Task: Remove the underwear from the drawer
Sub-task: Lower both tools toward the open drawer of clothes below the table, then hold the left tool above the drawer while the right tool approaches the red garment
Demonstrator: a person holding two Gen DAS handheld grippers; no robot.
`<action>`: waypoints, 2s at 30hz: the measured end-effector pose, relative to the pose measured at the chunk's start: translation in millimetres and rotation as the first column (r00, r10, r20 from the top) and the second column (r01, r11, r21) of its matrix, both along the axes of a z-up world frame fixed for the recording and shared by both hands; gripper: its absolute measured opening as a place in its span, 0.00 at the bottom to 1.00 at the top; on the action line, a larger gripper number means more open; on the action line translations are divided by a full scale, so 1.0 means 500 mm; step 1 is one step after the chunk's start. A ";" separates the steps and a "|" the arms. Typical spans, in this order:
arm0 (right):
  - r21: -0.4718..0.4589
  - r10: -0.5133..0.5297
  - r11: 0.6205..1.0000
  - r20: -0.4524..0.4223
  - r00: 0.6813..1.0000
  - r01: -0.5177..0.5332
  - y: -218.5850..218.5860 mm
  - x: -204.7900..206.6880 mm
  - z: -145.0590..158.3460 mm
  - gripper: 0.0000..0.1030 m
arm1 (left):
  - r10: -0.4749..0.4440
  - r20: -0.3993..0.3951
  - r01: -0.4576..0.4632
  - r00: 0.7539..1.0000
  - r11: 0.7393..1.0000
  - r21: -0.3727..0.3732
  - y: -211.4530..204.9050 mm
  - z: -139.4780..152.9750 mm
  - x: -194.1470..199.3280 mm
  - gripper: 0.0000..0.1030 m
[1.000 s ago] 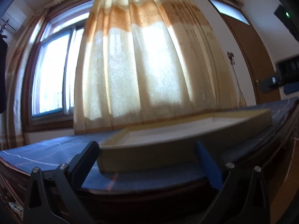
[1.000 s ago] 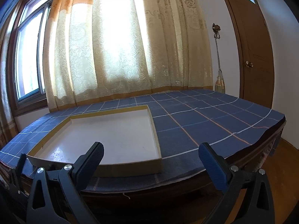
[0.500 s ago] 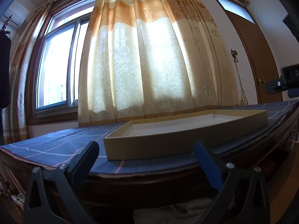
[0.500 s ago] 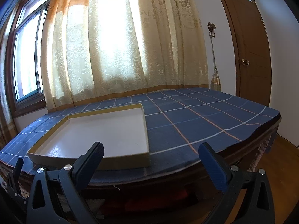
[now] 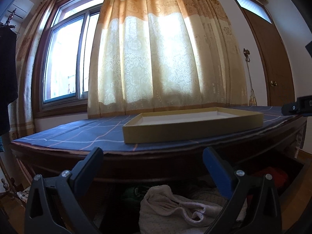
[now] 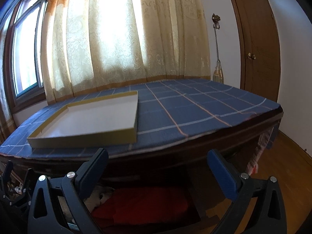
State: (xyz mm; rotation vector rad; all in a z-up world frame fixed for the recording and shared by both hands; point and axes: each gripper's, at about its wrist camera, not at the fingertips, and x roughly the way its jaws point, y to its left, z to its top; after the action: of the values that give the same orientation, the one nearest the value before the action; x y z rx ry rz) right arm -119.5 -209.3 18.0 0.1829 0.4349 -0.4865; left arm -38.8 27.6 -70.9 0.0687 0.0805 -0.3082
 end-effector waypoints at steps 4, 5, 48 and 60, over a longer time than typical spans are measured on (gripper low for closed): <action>0.030 0.006 1.000 -0.026 1.000 -0.005 -0.002 -0.013 -0.014 0.99 | -0.002 -0.024 0.002 1.000 1.000 -0.004 0.012 0.000 -0.023 1.00; 0.037 0.009 0.999 -0.032 0.999 -0.007 -0.002 -0.016 -0.016 0.99 | -0.002 -0.027 0.002 1.000 1.000 0.000 0.013 0.000 -0.028 1.00; 0.101 0.162 0.985 -0.249 0.955 -0.140 0.066 -0.047 -0.074 0.99 | -0.006 -0.337 0.087 0.942 0.970 0.227 0.000 -0.006 -0.083 1.00; 0.130 0.170 0.982 -0.290 0.942 -0.137 0.063 -0.029 -0.104 0.99 | -0.072 -0.537 0.283 0.840 0.903 0.322 -0.047 -0.031 -0.023 0.99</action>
State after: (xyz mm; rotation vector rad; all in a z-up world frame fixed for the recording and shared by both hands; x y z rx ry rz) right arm -133.8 -177.7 -34.2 0.1785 0.7689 -0.3370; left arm -50.1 4.3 -86.2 0.3962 0.6794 -0.4944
